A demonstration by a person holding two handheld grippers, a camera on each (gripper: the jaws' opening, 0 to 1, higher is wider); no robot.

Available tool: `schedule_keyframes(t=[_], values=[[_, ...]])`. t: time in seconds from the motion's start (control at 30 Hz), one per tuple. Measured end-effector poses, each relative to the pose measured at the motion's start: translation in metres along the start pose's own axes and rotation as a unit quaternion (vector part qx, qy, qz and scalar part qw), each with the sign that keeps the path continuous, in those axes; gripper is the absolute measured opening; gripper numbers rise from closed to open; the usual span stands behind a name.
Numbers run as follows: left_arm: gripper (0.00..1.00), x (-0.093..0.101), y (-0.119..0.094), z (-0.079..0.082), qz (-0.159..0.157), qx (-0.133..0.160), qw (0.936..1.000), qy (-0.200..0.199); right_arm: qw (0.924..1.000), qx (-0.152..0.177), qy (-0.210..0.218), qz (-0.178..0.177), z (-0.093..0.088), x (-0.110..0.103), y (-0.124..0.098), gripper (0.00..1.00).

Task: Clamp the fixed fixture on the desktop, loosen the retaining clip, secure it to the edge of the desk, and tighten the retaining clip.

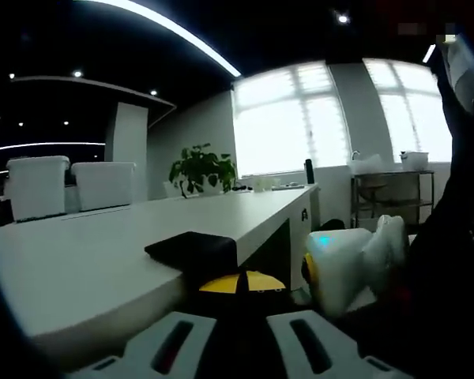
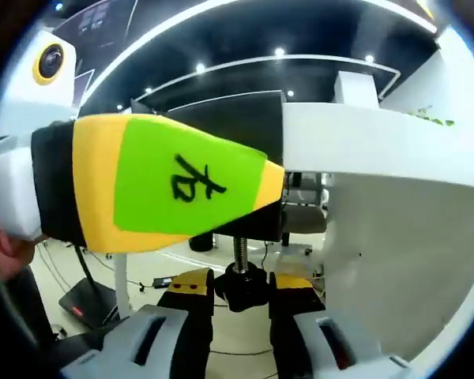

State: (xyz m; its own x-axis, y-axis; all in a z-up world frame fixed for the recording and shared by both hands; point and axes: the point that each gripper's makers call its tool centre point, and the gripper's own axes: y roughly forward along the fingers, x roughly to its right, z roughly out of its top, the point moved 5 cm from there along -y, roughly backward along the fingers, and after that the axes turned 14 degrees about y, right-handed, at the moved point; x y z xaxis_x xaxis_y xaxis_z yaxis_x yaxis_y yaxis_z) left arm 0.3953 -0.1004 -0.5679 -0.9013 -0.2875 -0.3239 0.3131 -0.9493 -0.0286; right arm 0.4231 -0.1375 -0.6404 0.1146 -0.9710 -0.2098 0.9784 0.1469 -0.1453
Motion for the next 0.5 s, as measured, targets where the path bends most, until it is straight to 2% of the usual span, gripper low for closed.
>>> schedule_keyframes(t=[0.1,0.17,0.23,0.33,0.37,0.4,0.5], values=[[0.02,0.0,-0.001,0.001,-0.001,0.001,1.0,-0.001,0.9998,-0.011,0.001,0.015,0.0,-0.001,-0.002,0.24],[0.02,0.001,-0.001,0.002,-0.002,0.0,1.0,-0.002,0.999,-0.017,-0.014,0.04,0.0,-0.003,-0.002,0.23],[0.02,0.001,-0.002,0.003,-0.003,-0.003,1.0,-0.001,0.9962,-0.027,-0.017,0.081,0.0,-0.002,-0.002,0.23],[0.02,0.002,-0.002,0.004,-0.004,-0.006,1.0,-0.002,0.9875,-0.054,-0.047,0.14,0.002,0.006,0.004,0.23],[0.02,0.002,-0.002,0.004,-0.004,-0.007,1.0,-0.002,0.9854,-0.058,-0.056,0.15,0.003,0.008,0.004,0.23],[0.02,0.002,-0.001,0.004,-0.004,-0.007,1.0,-0.002,0.9805,-0.062,-0.067,0.174,0.004,0.01,0.005,0.23],[0.02,0.001,-0.001,0.003,-0.003,-0.006,0.9999,-0.01,0.9703,-0.067,-0.07,0.222,0.005,0.011,0.005,0.23]])
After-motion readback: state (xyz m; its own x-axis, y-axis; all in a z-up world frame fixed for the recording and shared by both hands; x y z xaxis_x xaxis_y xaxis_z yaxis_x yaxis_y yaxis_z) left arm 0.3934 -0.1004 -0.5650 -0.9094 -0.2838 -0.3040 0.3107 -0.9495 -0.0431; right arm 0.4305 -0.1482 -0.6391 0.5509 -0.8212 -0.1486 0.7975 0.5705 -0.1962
